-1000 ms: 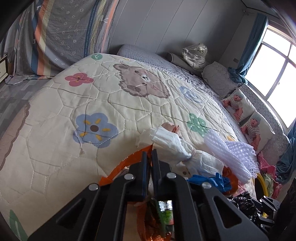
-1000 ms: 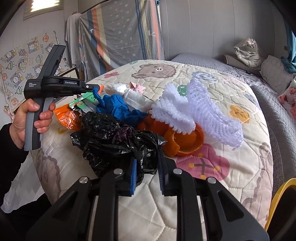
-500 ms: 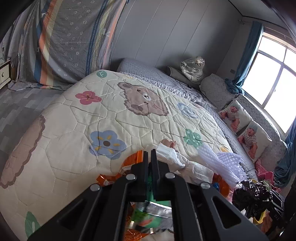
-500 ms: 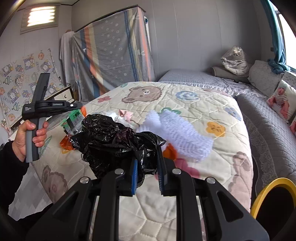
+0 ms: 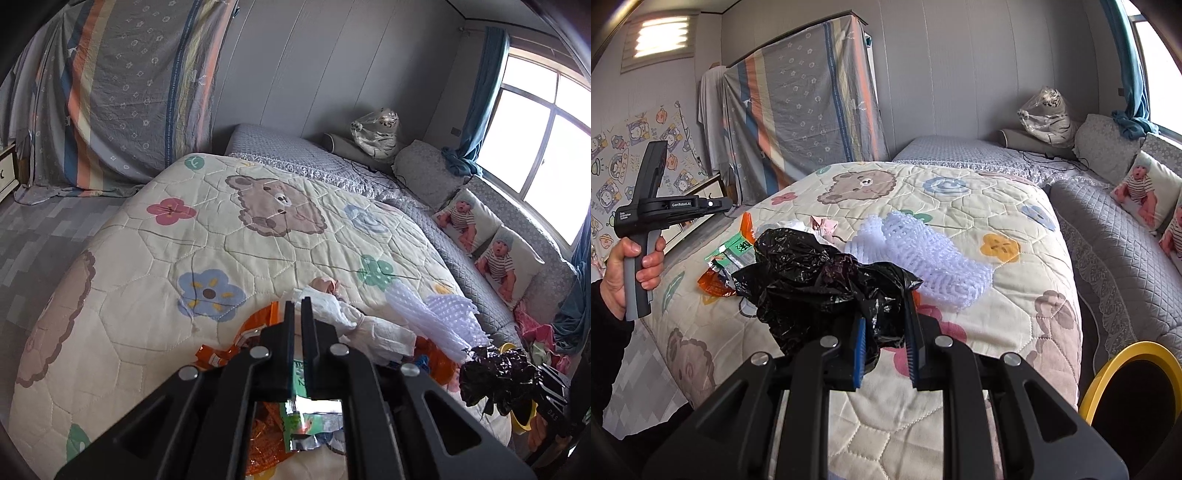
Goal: Collect trash
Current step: 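Grasp the large black bag with the right tool while the left tool grasps orange wrappers, then lift the orange wrappers with the left tool while the right tool holds the black bag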
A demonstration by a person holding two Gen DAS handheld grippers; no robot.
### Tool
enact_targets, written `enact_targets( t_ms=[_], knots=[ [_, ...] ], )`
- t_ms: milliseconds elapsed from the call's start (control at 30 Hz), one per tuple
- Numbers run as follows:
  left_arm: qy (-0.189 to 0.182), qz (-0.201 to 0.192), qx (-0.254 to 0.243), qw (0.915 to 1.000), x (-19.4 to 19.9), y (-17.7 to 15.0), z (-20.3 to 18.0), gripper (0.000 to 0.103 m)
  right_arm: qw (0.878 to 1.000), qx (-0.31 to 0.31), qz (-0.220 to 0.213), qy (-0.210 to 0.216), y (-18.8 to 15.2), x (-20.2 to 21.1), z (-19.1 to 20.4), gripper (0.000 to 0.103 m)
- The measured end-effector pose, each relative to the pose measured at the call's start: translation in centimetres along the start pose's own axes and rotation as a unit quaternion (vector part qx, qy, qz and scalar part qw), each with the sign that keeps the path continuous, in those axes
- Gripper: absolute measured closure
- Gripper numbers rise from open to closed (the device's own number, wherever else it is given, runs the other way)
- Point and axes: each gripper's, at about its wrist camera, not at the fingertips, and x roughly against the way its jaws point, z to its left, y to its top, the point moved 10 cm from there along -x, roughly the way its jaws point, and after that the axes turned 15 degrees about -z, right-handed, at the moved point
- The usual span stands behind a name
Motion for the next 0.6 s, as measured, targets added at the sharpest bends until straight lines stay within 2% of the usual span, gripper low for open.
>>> enact_targets(
  t_ms=[67, 133, 200, 267, 400, 600],
  knots=[
    [0.015, 0.005, -0.001, 0.9999, -0.5, -0.1, 0.5, 0.096, 1.000, -0.001, 0.001, 0.004, 0.0, -0.1, 0.1, 0.086],
    [0.023, 0.006, -0.004, 0.9997, -0.7, -0.1, 0.6, 0.072, 1.000, -0.002, -0.001, 0.006, 0.1, -0.1, 0.4, 0.086],
    [0.033, 0.006, -0.018, 0.9993, -0.9, -0.1, 0.5, 0.059, 1.000, 0.000, -0.005, 0.009, 0.1, 0.1, 0.6, 0.086],
    [0.044, 0.012, -0.024, 0.9987, -1.4, -0.3, 0.6, 0.059, 1.000, 0.003, -0.006, 0.008, 0.1, 0.1, 0.7, 0.086],
    [0.064, 0.050, -0.018, 0.9965, -3.1, -1.8, 1.6, 0.057, 1.000, 0.001, -0.002, 0.008, -0.1, 0.0, 0.5, 0.086],
    [0.076, 0.088, -0.010, 0.9931, -5.3, -3.8, 2.7, 0.056, 1.000, 0.001, -0.003, 0.006, 0.0, 0.2, 0.3, 0.086]
  ],
)
